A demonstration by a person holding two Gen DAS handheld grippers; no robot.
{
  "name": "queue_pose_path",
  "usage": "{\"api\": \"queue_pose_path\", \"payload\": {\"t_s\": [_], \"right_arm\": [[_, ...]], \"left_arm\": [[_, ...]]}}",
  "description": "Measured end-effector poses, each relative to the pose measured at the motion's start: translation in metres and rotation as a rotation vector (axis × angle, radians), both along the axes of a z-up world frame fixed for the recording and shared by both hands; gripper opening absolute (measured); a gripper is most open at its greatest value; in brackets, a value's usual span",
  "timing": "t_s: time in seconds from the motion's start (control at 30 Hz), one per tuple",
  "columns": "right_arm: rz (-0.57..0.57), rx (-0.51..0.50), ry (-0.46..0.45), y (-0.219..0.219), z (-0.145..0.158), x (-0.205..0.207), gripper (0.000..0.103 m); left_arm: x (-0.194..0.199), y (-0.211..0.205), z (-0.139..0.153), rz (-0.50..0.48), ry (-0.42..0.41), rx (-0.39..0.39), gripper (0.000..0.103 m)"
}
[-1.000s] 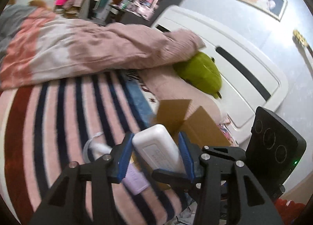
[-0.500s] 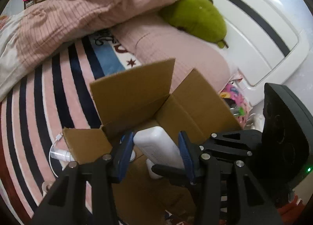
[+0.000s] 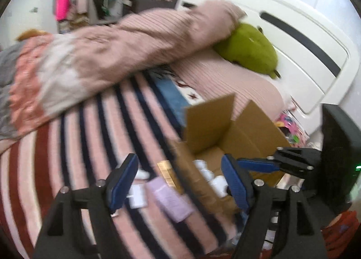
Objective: Organize rigid objects
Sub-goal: 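Move the right gripper to the white tape roll and grasp it, then carry the tape roll into the box and release it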
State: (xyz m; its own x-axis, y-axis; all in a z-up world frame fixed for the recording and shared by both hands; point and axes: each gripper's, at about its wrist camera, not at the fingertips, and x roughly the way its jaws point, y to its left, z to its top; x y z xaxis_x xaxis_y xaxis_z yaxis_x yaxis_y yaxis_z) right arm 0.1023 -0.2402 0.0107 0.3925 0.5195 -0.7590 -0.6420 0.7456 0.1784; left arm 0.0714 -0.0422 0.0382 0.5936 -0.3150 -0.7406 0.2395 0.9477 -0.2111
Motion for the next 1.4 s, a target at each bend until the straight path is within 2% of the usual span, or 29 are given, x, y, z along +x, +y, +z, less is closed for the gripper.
{"api": "queue_pose_path", "payload": {"t_s": [0.07,0.13,0.2,0.27,0.4,0.5,0.6,0.67,0.83,0.93,1.03,1.17,1.27,1.4], "right_arm": [[0.053,0.028,-0.057,0.022,0.014,-0.019,0.035],[0.105,0.046,-0.079,0.048,0.020,-0.031,0.035],[0.166,0.052,-0.089,0.078,0.016,-0.046,0.035],[0.212,0.055,-0.074,0.099,0.006,-0.055,0.035],[0.278,0.013,0.003,0.144,-0.037,-0.062,0.037],[0.277,-0.047,0.055,0.167,-0.077,-0.054,0.042],[0.244,-0.103,0.077,0.183,-0.114,-0.036,0.045],[0.208,-0.133,0.057,0.188,-0.134,-0.024,0.045],[0.180,-0.138,0.044,0.199,-0.152,-0.007,0.045],[0.174,-0.140,0.031,0.202,-0.157,-0.002,0.045],[0.184,-0.150,-0.020,0.208,-0.158,-0.002,0.040],[0.214,-0.163,-0.072,0.206,-0.152,-0.013,0.040],[0.228,-0.142,-0.075,0.202,-0.140,-0.022,0.040],[0.270,-0.089,-0.126,0.194,-0.099,-0.041,0.040]], "left_arm": [[-0.017,0.028,0.002,0.047,-0.041,0.000,0.082],[-0.032,0.054,-0.003,0.099,-0.082,0.042,0.082],[-0.044,0.079,-0.016,0.144,-0.084,0.063,0.082],[-0.052,0.100,-0.031,0.172,-0.072,0.039,0.082],[-0.065,0.140,-0.072,0.231,-0.062,-0.003,0.082],[-0.063,0.156,-0.105,0.236,-0.020,-0.073,0.082],[-0.059,0.170,-0.134,0.253,0.036,-0.093,0.082],[-0.056,0.176,-0.143,0.281,0.067,-0.091,0.082],[-0.055,0.186,-0.152,0.316,0.081,-0.086,0.082],[-0.054,0.189,-0.154,0.331,0.088,-0.084,0.082],[-0.052,0.190,-0.156,0.329,0.095,-0.092,0.082],[-0.051,0.183,-0.158,0.304,0.108,-0.103,0.082],[-0.052,0.172,-0.147,0.235,0.091,-0.165,0.082],[-0.050,0.146,-0.117,0.154,0.052,-0.208,0.082]]}}
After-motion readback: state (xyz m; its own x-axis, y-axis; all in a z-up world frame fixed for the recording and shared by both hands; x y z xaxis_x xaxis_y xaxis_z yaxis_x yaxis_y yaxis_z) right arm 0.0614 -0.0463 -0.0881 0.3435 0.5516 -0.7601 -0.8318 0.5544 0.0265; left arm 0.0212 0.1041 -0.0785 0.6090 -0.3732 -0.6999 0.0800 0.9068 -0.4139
